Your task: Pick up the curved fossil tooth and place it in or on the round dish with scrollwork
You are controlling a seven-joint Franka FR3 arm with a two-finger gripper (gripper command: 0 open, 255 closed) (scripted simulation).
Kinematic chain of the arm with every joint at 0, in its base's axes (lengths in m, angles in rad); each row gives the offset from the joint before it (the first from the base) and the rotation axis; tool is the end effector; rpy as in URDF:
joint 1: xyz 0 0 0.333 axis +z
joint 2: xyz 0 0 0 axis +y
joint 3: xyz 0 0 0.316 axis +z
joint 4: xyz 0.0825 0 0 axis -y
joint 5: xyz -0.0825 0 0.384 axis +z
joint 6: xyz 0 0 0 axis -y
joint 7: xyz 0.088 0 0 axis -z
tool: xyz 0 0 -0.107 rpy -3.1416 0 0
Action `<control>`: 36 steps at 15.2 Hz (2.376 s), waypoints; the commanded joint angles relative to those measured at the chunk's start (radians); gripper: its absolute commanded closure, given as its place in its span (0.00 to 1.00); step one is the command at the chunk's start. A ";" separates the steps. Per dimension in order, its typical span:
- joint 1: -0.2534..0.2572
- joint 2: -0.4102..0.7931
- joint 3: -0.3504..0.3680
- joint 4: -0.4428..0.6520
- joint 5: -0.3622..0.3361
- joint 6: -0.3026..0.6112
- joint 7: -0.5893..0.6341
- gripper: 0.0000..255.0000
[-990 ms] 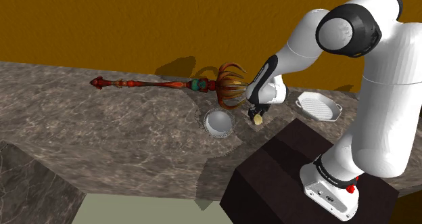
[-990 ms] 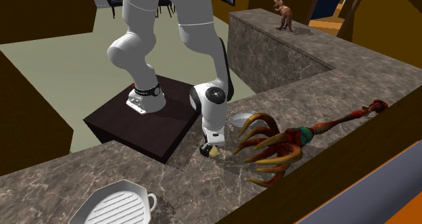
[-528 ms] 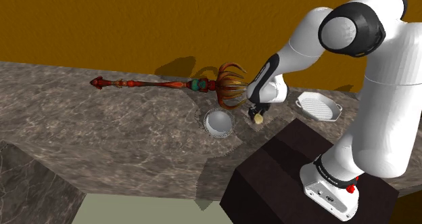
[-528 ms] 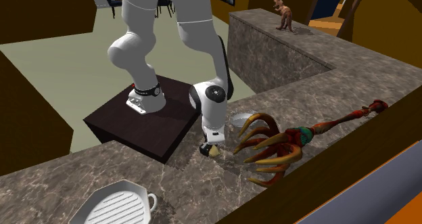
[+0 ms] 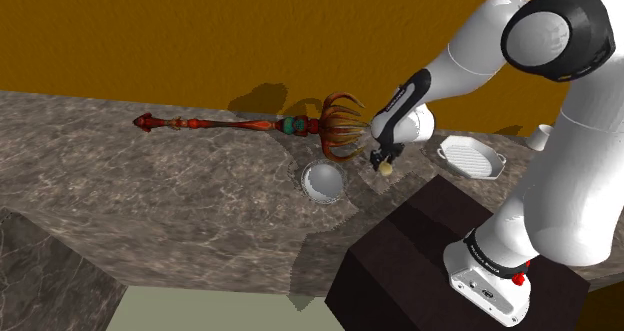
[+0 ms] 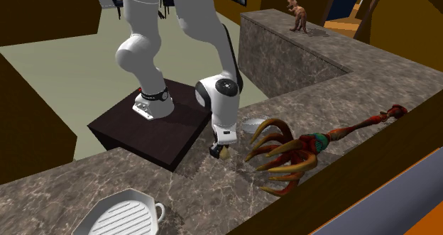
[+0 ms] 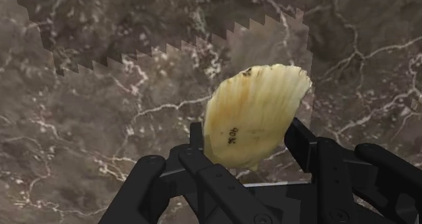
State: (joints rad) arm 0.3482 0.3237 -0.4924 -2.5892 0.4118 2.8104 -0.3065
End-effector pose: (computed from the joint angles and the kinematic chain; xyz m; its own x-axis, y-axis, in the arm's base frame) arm 0.4168 -0.0983 0.1550 0.9766 -0.2118 -0.0380 -0.2111 -0.9772 0.0238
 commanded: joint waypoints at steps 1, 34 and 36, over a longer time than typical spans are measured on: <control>0.028 -0.031 -0.038 -0.009 -0.042 -0.022 0.029 1.00; 0.365 -0.147 -0.022 0.232 -0.284 -0.348 0.621 1.00; 0.383 -0.110 0.000 0.285 -0.263 -0.369 0.649 1.00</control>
State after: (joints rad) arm 0.7227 0.1887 -0.5053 -2.3409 0.1340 2.4569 0.3288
